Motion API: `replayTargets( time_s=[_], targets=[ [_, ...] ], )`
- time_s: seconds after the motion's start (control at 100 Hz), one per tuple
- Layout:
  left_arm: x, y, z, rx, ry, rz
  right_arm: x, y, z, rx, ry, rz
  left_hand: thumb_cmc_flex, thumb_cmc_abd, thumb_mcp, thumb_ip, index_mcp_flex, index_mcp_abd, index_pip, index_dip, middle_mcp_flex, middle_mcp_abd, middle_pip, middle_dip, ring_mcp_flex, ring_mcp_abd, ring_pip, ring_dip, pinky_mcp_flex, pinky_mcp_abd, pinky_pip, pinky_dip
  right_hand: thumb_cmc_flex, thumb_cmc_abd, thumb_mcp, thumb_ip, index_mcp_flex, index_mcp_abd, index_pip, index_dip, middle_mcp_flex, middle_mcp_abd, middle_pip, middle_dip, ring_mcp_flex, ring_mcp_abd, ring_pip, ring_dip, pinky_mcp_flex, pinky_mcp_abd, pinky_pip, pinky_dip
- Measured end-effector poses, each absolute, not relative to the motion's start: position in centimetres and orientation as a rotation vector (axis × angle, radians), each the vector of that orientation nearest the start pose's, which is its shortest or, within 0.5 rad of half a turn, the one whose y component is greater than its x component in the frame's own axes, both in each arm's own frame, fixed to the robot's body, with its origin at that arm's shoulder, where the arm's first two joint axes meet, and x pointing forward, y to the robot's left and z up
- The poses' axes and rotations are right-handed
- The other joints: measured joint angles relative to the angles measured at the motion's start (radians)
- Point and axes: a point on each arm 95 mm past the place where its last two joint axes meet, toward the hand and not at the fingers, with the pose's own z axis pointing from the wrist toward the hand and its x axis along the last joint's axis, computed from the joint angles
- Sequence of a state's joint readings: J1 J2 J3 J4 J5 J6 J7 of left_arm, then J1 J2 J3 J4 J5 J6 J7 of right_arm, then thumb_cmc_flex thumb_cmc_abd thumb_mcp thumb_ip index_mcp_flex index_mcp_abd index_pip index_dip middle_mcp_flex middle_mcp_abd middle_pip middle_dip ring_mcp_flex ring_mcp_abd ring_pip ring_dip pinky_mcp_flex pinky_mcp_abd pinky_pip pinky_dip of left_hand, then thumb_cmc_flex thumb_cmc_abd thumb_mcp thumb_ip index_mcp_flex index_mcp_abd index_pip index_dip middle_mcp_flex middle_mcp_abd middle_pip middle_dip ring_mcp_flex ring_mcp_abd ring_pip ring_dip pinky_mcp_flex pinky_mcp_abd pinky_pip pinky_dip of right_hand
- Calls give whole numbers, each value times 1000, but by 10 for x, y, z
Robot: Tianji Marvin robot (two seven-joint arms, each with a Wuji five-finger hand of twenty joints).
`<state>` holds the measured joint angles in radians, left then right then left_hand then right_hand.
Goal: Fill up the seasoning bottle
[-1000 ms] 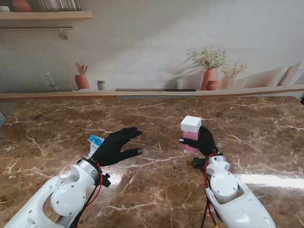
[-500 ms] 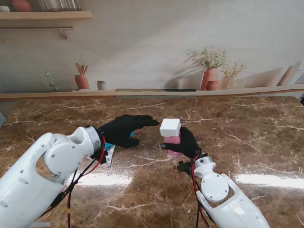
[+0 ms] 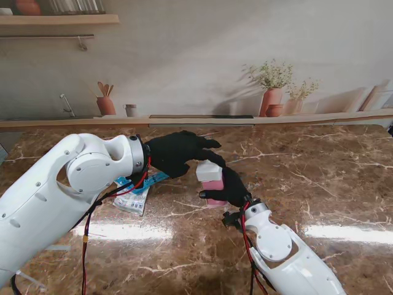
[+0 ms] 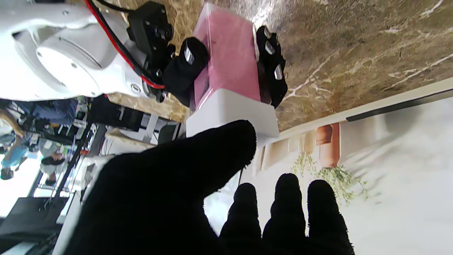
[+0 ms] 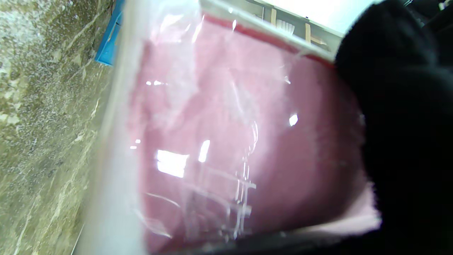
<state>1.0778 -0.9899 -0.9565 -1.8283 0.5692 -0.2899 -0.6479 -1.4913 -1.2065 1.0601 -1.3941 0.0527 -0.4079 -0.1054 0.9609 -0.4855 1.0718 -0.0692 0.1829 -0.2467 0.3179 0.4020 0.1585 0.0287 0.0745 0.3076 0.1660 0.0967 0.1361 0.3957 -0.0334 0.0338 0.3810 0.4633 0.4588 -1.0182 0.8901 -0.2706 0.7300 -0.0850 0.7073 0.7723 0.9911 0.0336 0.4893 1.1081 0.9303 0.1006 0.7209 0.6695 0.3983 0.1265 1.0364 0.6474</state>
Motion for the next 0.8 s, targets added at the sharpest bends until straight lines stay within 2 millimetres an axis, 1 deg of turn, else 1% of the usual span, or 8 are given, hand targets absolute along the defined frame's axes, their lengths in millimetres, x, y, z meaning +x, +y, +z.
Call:
replayTargets(
  time_s=[0.11, 0.27, 0.41, 0.56, 0.6, 0.64, 0.76, 0.8],
  targets=[
    [417, -117, -157, -698, 2294, -1664, 397, 61, -354, -1836, -721, -2302, -1, 0, -21, 0, 4, -1, 74, 19, 0, -11, 0, 4, 0, 0, 0, 5, 0, 0, 0, 8, 0, 0, 0, 0, 0, 0, 0, 0, 0, 0, 0, 8, 0, 0, 2, 8, 0, 0, 0, 0],
    [420, -118, -152, -658, 2327, -1596, 395, 63, -355, -1824, -725, -2294, -3, 0, -31, -10, -5, -38, 83, 31, 0, -35, -1, 7, 0, 0, 0, 8, 0, 0, 0, 32, 0, 1, 0, 0, 0, 6, 0, 0, 0, 1, 6, 12, 0, 2, 14, 8, -11, 0, -1, 0],
    [421, -121, -153, -621, 2307, -1601, 393, 65, -354, -1798, -730, -2294, -146, -1, -45, -20, 1, -39, 124, 44, 1, -53, 40, 8, 26, -1, 23, 27, 0, 2, 39, 55, 0, 4, 0, 0, 0, 6, 0, -1, 0, 2, 7, 12, 0, 3, 15, 9, -11, 0, -1, 0],
    [422, -125, -155, -552, 2302, -1587, 392, 65, -355, -1790, -735, -2294, -221, -14, -173, -13, 1, -30, 147, 78, 10, -57, 84, 8, 40, -9, 43, 44, 0, 2, 67, 55, 0, 4, 0, 0, 0, 13, 0, -1, 0, 2, 7, 12, 0, 3, 22, 9, -11, 0, -13, 0],
    [423, -126, -155, -553, 2305, -1586, 392, 64, -355, -1790, -733, -2295, -242, -14, -207, -29, 1, -24, 160, 88, 10, -58, 98, 8, 50, -10, 49, 48, 0, 2, 80, 55, 0, 5, 0, -1, 0, 14, 0, -1, 0, 2, 8, 12, 0, 3, 24, 9, -11, 0, -13, 0],
    [423, -127, -155, -547, 2304, -1583, 392, 64, -355, -1789, -729, -2297, -242, -14, -226, -29, 1, -23, 172, 95, 14, -60, 113, 8, 61, -10, 49, 54, 0, 2, 102, 55, 0, 6, 0, -1, 0, 15, 0, -1, 0, 2, 8, 13, 0, 3, 25, 9, -11, 0, -13, 0],
    [426, -131, -154, -478, 2253, -1573, 392, 64, -354, -1779, -718, -2307, -368, 9, -339, -38, 1, -22, 203, 118, 59, -73, 221, 48, 102, -11, 84, 80, 0, 2, 184, 58, 0, 23, 0, -2, -8, 32, 5, -1, 0, 8, 12, 13, 0, 3, 32, 9, -11, 1, -14, 0],
    [426, -132, -154, -475, 2248, -1577, 392, 63, -354, -1774, -714, -2310, -395, 39, -379, -40, 1, 7, 210, 135, 91, -76, 249, 48, 129, -11, 87, 85, 0, 2, 207, 58, 0, 24, 0, -2, -9, 35, 7, -1, 0, 8, 13, 13, 0, 3, 33, 9, -11, 2, -14, 0]
  ],
)
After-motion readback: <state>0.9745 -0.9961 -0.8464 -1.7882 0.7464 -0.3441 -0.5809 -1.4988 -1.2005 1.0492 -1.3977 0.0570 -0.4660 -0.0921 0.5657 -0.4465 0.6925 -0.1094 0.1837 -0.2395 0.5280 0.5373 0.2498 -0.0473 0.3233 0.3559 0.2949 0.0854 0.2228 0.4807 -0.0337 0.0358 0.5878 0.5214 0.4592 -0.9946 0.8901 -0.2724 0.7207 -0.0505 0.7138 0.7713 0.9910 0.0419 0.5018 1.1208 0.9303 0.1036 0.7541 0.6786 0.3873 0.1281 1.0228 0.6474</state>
